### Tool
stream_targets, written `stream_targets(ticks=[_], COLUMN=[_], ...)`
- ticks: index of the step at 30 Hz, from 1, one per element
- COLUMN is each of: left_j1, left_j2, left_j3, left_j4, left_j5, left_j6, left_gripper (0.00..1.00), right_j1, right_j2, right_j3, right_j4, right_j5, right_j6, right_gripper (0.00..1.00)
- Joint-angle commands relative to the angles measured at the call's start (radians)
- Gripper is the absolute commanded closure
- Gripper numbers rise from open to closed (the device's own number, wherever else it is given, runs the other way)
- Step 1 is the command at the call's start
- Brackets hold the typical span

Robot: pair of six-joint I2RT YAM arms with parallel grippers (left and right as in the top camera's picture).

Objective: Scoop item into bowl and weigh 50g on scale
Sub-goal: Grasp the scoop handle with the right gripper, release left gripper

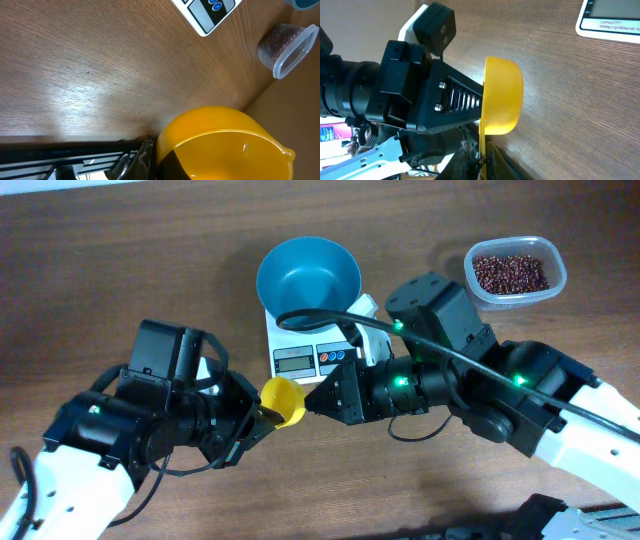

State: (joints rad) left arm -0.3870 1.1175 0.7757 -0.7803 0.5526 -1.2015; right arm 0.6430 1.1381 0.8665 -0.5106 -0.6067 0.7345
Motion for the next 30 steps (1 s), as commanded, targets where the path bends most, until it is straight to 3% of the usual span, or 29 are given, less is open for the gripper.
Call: stream_targets(ticks=[1,6,9,14,22,25,30], left_j1=[-0.004,-0.004,-0.004,-0.004,-0.004,-0.004,0.01], left_j2=[0.001,0.001,0.001,0.001,0.001,0.001,0.0], left_j3=[0.003,0.003,0.003,0.003,0.003,0.003,0.006], left_j4=[0.001,-0.025,-0.025,-0.025,-0.041,-0.048,0.01], left_j5=[0.013,0.013,0.018,0.028,0.027,0.027,-0.017], left_j6=[0.021,0.023,0.029,0.029,0.029,0.029,0.03], left_gripper=[1.0,1.0,1.0,1.0,1.0,0.93,0.73], right_j1=[0.008,0.008,0.008,0.008,0.008,0.007,0.004], right_j2=[0.003,0.003,0.003,0.003,0.003,0.003,0.003], right_j3=[0.007,0.007,0.007,0.007,0.007,0.007,0.007], right_j4=[0.01,0.01,0.01,0.01,0.01,0.01,-0.067], right_j5=[-0.036,-0.035,-0.035,-0.032,-0.027,-0.029,-0.01], right_j6=[0.0,-0.001,-0.001,0.0,-0.001,-0.02,-0.027], right_gripper=[0.89,0.92,0.88,0.88,0.96,0.96,0.96])
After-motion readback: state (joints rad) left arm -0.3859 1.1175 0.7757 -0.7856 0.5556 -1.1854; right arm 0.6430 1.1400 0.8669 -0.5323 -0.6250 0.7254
